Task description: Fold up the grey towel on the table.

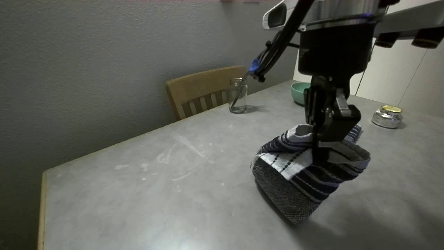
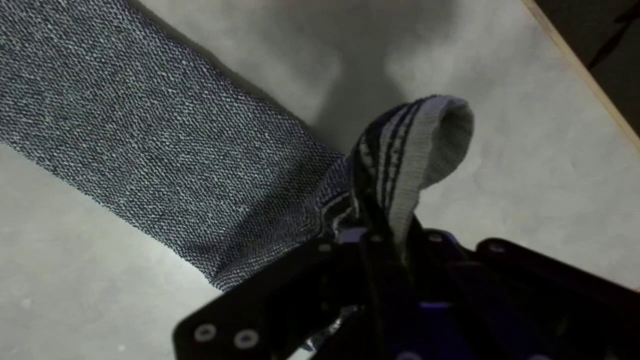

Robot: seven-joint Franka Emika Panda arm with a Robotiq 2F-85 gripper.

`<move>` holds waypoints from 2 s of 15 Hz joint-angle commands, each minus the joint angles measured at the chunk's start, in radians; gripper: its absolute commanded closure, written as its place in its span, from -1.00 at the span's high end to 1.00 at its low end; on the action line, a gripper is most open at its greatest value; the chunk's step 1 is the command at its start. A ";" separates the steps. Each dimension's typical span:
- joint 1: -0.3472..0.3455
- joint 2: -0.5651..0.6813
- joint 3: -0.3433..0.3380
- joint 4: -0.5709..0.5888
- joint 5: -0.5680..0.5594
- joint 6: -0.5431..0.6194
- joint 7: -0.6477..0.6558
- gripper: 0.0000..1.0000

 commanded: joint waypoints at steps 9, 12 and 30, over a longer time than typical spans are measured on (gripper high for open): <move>0.049 0.049 -0.032 0.094 -0.029 -0.007 0.127 -0.96; 0.030 -0.008 -0.063 0.062 -0.031 -0.004 0.138 -0.96; -0.095 -0.265 -0.308 -0.159 -0.035 -0.040 -0.174 -0.96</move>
